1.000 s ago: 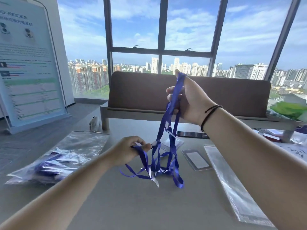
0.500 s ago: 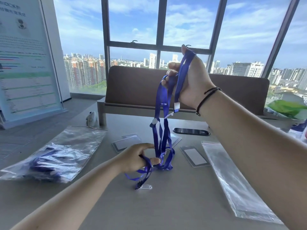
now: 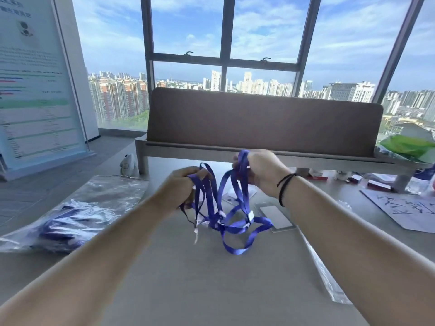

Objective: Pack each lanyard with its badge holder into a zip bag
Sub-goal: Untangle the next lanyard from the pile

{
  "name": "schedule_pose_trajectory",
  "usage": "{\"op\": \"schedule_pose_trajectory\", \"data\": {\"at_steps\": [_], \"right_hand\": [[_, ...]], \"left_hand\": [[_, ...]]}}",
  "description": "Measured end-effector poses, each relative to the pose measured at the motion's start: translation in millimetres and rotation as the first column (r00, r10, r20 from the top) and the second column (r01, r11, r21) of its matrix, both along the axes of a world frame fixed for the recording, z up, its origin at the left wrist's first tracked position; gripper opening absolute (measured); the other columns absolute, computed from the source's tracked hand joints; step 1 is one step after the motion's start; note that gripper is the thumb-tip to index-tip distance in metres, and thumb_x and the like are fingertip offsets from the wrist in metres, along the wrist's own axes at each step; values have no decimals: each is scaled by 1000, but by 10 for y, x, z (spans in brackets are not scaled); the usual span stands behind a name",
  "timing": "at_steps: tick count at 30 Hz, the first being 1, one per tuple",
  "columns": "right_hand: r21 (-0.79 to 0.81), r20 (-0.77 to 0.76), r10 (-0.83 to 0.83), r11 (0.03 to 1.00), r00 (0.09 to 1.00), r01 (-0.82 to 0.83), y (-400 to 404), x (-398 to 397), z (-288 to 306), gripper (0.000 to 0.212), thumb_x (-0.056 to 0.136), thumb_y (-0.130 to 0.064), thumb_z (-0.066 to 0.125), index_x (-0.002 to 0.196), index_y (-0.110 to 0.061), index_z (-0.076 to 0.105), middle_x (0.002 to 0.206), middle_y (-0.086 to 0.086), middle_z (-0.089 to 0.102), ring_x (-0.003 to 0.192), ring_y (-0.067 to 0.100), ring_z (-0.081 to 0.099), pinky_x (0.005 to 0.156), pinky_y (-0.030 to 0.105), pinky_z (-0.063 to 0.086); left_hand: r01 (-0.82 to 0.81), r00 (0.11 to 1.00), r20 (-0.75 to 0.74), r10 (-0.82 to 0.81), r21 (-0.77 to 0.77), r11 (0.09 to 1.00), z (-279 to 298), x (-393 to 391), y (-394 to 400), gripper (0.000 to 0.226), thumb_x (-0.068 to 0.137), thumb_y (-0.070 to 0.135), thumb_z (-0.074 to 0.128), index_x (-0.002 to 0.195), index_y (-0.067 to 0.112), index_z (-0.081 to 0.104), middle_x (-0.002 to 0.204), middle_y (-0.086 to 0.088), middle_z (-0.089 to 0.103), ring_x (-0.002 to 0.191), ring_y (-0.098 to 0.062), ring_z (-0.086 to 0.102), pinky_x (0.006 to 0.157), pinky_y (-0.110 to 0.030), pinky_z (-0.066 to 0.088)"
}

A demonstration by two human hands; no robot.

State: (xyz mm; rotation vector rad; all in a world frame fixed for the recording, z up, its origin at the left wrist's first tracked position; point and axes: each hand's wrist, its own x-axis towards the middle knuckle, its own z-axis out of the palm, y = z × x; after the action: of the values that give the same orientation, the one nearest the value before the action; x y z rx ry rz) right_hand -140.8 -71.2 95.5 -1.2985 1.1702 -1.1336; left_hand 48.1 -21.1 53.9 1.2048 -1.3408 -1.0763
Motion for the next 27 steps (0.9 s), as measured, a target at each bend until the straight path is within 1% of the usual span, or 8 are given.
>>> {"op": "schedule_pose_trajectory", "data": {"at_steps": [3, 7, 10, 12, 15, 17, 21, 27], "right_hand": [[-65, -715, 102, 975, 692, -211, 30, -42, -308, 31, 86, 6, 50, 108, -12, 64, 117, 16, 67, 89, 29, 66, 77, 38, 54], [117, -560, 479, 854, 676, -507, 177, 120, -405, 64, 75, -13, 76, 131, -31, 49, 126, -7, 65, 107, 17, 66, 95, 38, 54], [-21, -660, 360, 869, 660, -494, 214, 299, -456, 28, 83, -17, 73, 108, -22, 62, 80, 5, 73, 63, 12, 63, 67, 28, 52], [-74, -692, 274, 893, 668, -444, 230, 329, -465, 10, 91, -11, 61, 82, -9, 66, 56, 4, 61, 44, 12, 51, 54, 26, 44], [-45, -410, 295, 939, 863, -342, 186, 267, -439, 22, 98, -17, 56, 81, -5, 62, 63, 7, 57, 49, 18, 49, 47, 26, 39], [-21, -64, 280, 959, 958, -282, 143, 220, -341, 23, 101, -20, 53, 87, -6, 64, 75, 10, 61, 56, 21, 58, 49, 28, 45], [-4, 473, 166, 982, 865, -187, 62, 160, -61, 25, 103, -14, 43, 90, -5, 63, 78, 13, 67, 68, 29, 68, 66, 37, 59], [119, 559, -128, 990, 819, 74, -43, 105, -105, 22, 104, -10, 37, 86, -6, 50, 54, 13, 63, 47, 28, 63, 53, 40, 60]], "left_hand": [[51, 999, 4, -51, -46, 998, 207, 26, 50, 30, 106, 24, 45, 97, 15, 73, 78, -3, 70, 40, -9, 28, 39, -19, 21], [163, 967, 213, -136, -115, 980, 383, 53, 76, 31, 106, 25, 45, 105, 17, 75, 56, 1, 49, 44, -12, 23, 47, -26, 17], [204, 929, 337, -152, -124, 971, 414, 13, 87, 29, 107, 16, 43, 110, 7, 71, 37, 13, 48, 34, -1, 41, 46, -7, 31], [196, 899, 423, -112, -162, 967, 377, 74, 101, 26, 105, 15, 49, 105, 8, 74, 53, 14, 66, 50, 6, 56, 61, -5, 41], [133, 876, 482, -20, -200, 971, 218, 301, 19, 19, 100, 17, 60, 102, 19, 78, 93, 4, 77, 81, -3, 67, 73, -7, 48], [93, 859, 512, 12, -179, 979, 78, 437, 1, 11, 95, 26, 67, 100, 25, 77, 84, 3, 74, 68, -8, 63, 64, -10, 47], [146, 742, 669, -41, -101, 984, -301, 649, 4, 9, 83, 35, 80, 86, 29, 74, 63, -1, 66, 56, -9, 54, 60, -20, 44], [105, 472, 881, -26, -27, 994, -661, 781, 4, 15, 81, 20, 62, 84, 27, 74, 66, 0, 66, 68, -21, 62, 62, -28, 46]]}}
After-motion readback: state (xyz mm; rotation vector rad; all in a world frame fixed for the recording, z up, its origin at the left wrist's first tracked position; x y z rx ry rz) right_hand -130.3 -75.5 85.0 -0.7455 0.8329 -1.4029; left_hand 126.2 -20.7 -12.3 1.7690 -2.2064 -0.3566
